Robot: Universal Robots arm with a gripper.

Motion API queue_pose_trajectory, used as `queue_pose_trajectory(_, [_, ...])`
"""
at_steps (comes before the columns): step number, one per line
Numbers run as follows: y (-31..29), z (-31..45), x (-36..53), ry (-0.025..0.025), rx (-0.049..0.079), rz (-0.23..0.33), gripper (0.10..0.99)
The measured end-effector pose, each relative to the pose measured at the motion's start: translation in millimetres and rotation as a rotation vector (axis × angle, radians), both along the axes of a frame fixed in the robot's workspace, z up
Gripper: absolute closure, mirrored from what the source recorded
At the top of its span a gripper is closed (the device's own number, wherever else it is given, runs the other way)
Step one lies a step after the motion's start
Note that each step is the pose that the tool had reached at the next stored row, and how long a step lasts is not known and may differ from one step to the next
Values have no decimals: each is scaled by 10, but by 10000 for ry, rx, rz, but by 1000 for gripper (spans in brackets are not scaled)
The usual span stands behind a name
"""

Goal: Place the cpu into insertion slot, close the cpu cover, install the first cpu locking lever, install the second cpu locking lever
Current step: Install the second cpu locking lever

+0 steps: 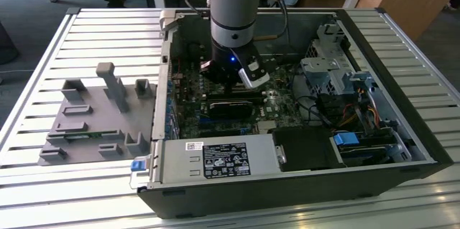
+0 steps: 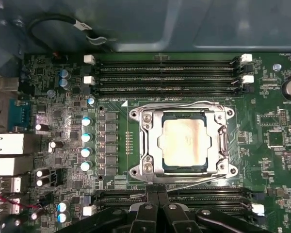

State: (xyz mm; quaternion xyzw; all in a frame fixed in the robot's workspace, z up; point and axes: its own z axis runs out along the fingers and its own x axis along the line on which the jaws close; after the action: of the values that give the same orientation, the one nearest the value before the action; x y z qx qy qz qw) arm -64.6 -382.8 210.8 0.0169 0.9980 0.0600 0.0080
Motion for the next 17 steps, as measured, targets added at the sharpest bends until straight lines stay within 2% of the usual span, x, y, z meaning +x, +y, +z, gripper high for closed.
queue_pose_trajectory(2, [-7,-9,-4,2,39,0,980])
queue_pose_trajectory(4, [-28,-12,-10,0,133,-1,980])
queue_pose_trajectory(5, [-54,-13,-17,0,246,0,980])
queue_pose_trajectory(9, [-85,-14,-57,0,397,0,980])
queue_pose_trajectory(17, [-101,-35,-73,1,486,90,980])
